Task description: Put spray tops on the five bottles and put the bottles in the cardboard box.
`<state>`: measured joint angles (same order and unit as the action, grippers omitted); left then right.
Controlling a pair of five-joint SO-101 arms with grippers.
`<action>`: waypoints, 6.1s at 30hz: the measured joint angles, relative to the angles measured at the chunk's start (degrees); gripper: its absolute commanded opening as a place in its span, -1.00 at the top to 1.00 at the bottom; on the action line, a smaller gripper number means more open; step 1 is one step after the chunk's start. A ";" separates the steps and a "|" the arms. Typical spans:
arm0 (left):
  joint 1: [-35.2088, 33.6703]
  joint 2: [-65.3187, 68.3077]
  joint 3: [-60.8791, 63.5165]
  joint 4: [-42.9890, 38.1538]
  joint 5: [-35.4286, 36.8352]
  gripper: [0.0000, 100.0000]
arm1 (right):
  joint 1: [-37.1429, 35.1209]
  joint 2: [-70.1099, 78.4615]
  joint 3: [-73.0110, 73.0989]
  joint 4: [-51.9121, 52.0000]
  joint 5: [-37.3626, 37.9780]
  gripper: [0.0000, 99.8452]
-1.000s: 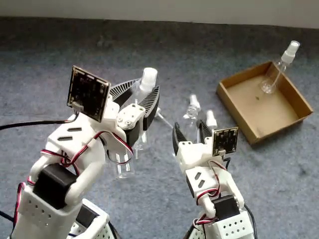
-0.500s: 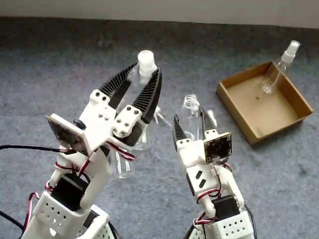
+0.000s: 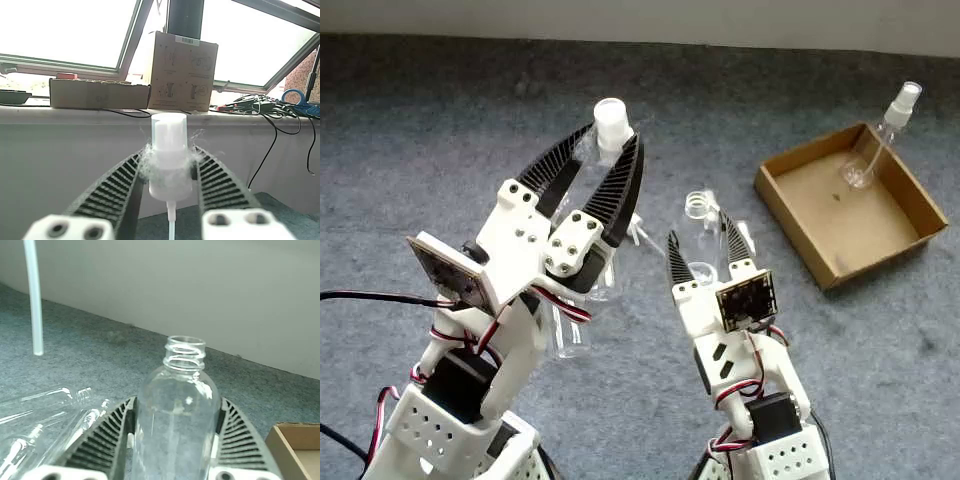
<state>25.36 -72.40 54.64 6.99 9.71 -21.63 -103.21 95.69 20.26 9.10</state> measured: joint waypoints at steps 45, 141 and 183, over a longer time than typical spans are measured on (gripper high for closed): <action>4.57 32.44 -15.91 -16.97 0.00 0.92 | 0.00 -0.79 0.00 2.81 0.00 0.72; 9.49 21.10 14.24 -16.97 0.00 0.92 | -0.18 -0.88 0.00 2.81 0.26 0.72; 9.58 33.41 -5.71 8.88 0.00 0.91 | 0.26 -0.70 0.00 3.43 0.09 0.72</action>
<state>34.95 -38.99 48.92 15.87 9.71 -21.36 -103.91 95.69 23.69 9.19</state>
